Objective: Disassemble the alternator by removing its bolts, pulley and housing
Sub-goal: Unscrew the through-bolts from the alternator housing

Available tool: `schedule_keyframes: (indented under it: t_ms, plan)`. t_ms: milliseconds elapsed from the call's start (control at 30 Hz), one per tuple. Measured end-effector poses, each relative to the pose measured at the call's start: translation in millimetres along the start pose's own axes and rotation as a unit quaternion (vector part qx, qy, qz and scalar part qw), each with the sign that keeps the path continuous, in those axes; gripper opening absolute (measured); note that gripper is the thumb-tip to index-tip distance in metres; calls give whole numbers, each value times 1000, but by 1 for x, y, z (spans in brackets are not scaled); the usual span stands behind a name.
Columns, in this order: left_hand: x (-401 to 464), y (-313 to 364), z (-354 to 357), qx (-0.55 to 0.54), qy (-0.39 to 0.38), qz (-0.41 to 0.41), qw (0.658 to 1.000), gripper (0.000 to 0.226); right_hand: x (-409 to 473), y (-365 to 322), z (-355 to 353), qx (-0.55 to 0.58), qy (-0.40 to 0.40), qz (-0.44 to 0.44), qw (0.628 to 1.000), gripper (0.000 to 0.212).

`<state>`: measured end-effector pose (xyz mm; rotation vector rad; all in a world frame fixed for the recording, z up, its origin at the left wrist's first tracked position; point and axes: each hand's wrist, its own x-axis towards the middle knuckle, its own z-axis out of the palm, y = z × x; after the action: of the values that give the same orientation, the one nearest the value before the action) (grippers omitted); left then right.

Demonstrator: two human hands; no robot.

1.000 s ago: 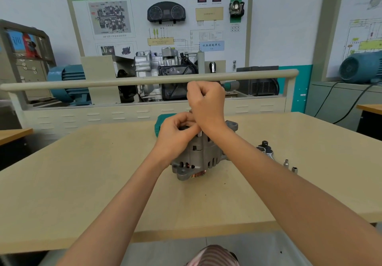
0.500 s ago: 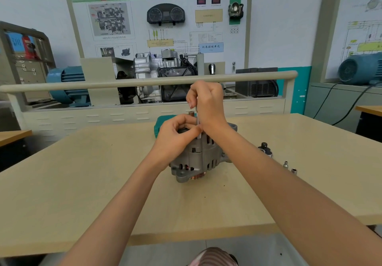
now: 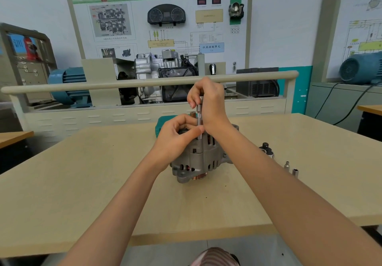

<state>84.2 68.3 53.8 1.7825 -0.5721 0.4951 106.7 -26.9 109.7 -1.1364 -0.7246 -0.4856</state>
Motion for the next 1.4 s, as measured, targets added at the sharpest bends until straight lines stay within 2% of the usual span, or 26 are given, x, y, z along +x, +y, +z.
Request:
schedule_keyframes:
  t_ms: [167, 333, 400, 467, 600, 633, 667, 833, 967, 1067, 1267, 1400]
  plan:
    - [1, 0, -2, 11, 2, 0, 1000, 12, -10, 4, 3, -144, 40, -73, 986, 34]
    - [0, 0, -2, 9, 3, 8, 1000, 14, -15, 2, 8, -269, 52, -148, 950, 39]
    - [0, 0, -3, 8, 2, 8, 1000, 21, -17, 1, 9, -335, 67, -166, 925, 39]
    - [0, -1, -3, 13, 6, -3, 1000, 23, -22, -1, 9, -454, 86, -181, 868, 33]
    - [-1, 0, -3, 19, 23, 0, 1000, 31, -34, 1, 11, -686, 85, -187, 698, 21]
    - [-1, 1, -3, 20, 21, 9, 1000, 33, -37, 1, 13, -710, 86, -184, 674, 23]
    - [-2, 1, -3, 23, 20, 16, 999, 34, -38, 0, 16, -721, 82, -174, 665, 25]
    - [-1, 1, -2, 34, 32, 4, 999, 33, -35, 0, 16, -698, 65, -152, 697, 28]
    - [0, -1, 0, 27, 48, -14, 998, 24, -32, 1, 14, -621, 92, -171, 759, 26]
    - [0, -1, 1, 22, 44, -22, 999, 21, -29, 1, 13, -578, 99, -170, 792, 29]
    - [-1, 2, -3, 6, 8, -40, 999, 18, -26, -1, 12, -521, 101, -156, 833, 28]
    - [-2, 6, -5, 7, -19, -46, 999, 25, -25, -2, 12, -486, 99, -150, 855, 37]
